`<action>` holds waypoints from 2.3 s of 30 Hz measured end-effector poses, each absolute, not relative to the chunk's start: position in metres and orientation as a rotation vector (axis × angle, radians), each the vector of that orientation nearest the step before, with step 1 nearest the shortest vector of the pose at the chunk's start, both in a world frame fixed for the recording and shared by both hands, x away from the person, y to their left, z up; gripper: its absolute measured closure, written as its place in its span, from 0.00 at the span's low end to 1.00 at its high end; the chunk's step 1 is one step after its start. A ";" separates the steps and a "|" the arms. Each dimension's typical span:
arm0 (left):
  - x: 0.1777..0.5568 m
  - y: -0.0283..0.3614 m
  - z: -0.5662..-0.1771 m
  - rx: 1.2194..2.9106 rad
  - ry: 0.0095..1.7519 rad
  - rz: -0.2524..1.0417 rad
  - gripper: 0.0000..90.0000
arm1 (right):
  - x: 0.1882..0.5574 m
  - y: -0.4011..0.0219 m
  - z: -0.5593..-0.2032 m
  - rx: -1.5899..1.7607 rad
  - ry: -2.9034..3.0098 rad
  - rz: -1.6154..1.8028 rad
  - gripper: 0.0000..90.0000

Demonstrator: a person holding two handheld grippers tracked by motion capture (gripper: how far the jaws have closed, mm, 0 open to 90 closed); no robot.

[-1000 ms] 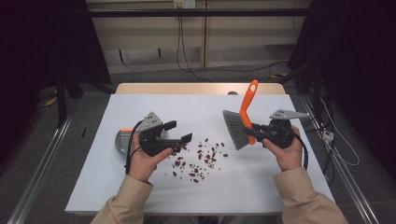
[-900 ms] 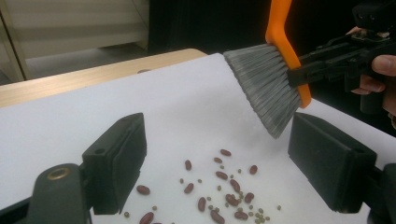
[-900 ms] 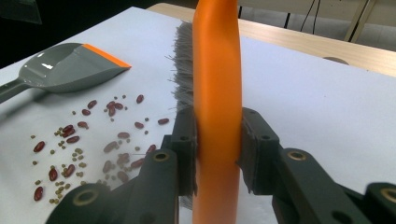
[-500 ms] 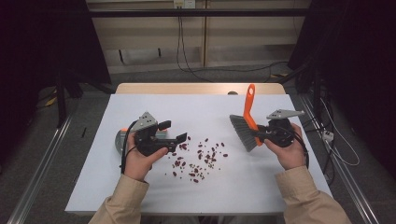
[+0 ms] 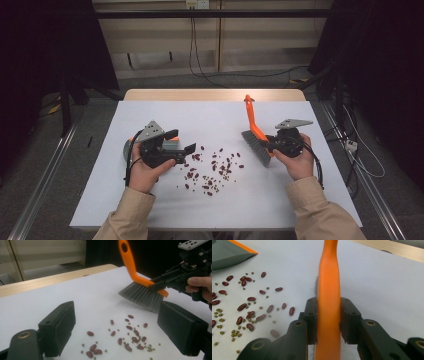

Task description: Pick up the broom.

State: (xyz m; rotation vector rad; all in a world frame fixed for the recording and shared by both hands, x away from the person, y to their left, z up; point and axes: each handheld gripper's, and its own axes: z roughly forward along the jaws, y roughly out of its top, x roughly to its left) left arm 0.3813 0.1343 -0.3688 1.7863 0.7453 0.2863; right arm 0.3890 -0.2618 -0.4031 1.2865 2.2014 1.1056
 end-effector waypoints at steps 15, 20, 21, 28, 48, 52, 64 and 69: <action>0.377 0.161 -0.378 1.812 0.764 0.318 0.15 | 0.392 -0.238 -0.411 1.235 2.211 1.082 0.77; 0.375 0.168 -0.382 1.819 0.783 0.323 0.15 | 0.391 -0.237 -0.413 1.246 2.198 1.097 0.74; 0.375 0.169 -0.383 1.824 0.782 0.328 0.15 | 0.390 -0.237 -0.414 1.249 2.190 1.108 0.72; 0.372 0.175 -0.385 1.826 0.794 0.341 0.15 | 0.387 -0.237 -0.414 1.269 2.144 1.170 0.63; 0.366 0.195 -0.391 1.821 0.831 0.378 0.15 | 0.373 -0.209 -0.430 1.242 2.054 1.096 0.78; 0.365 0.198 -0.391 1.820 0.834 0.386 0.15 | 0.369 -0.199 -0.432 1.248 2.024 1.070 0.78; 0.364 0.205 -0.396 1.825 0.832 0.379 0.13 | 0.359 -0.177 -0.435 1.259 1.984 1.054 0.78; 0.363 0.209 -0.401 1.829 0.829 0.362 0.11 | 0.357 -0.172 -0.436 1.264 1.980 1.080 0.78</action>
